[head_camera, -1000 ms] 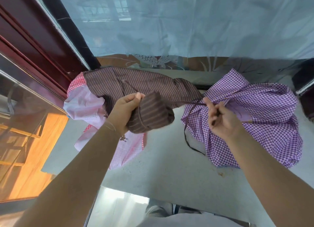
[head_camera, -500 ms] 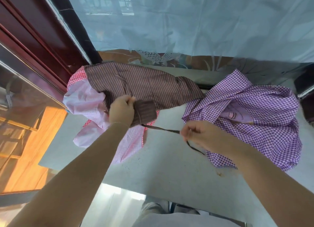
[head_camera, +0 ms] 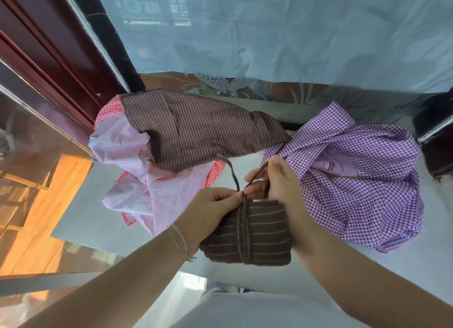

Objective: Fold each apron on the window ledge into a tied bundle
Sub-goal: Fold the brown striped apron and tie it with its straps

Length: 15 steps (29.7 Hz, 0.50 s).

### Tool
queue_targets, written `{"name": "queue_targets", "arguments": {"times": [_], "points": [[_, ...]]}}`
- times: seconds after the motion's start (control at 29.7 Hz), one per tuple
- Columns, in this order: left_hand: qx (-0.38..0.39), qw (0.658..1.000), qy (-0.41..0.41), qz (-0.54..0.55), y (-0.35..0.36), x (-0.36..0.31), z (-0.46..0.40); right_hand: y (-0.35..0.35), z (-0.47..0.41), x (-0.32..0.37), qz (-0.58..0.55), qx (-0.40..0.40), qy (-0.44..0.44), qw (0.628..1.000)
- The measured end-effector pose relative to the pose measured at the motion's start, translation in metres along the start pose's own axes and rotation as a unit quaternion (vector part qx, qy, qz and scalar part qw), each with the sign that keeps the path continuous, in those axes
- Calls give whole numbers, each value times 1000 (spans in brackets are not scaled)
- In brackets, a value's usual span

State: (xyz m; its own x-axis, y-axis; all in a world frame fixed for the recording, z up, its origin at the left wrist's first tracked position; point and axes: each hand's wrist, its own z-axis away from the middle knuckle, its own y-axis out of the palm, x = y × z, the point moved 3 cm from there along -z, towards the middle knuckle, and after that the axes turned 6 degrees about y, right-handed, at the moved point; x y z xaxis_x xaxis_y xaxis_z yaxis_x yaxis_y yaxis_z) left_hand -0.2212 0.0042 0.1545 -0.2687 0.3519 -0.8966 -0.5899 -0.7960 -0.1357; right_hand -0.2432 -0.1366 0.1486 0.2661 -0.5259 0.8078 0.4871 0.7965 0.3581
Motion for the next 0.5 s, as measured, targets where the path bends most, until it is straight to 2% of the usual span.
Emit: {"name": "queue_targets", "arguments": {"times": [0.1, 0.2, 0.24, 0.3, 0.37, 0.44, 0.5], "points": [[-4, 996, 10, -88, -1, 16, 9, -3, 7, -22, 48, -2, 10, 999], [13, 959, 53, -279, -1, 25, 12, -8, 5, -37, 120, 31, 103, 987], [26, 948, 60, -310, -2, 27, 12, -9, 6, -40, 144, 43, 127, 980], [63, 954, 41, -290, -3, 31, 13, -13, 8, -44, 183, 49, 143, 971], [77, 979, -10, -190, -3, 35, 14, -16, 7, -48, 187, 20, 147, 971], [51, 991, -30, -123, -3, 40, 9, -18, 2, -52, 167, -13, 164, 972], [10, 994, -29, -102, -6, 44, -8, -23, -14, -54, 147, -41, 184, 971]]}}
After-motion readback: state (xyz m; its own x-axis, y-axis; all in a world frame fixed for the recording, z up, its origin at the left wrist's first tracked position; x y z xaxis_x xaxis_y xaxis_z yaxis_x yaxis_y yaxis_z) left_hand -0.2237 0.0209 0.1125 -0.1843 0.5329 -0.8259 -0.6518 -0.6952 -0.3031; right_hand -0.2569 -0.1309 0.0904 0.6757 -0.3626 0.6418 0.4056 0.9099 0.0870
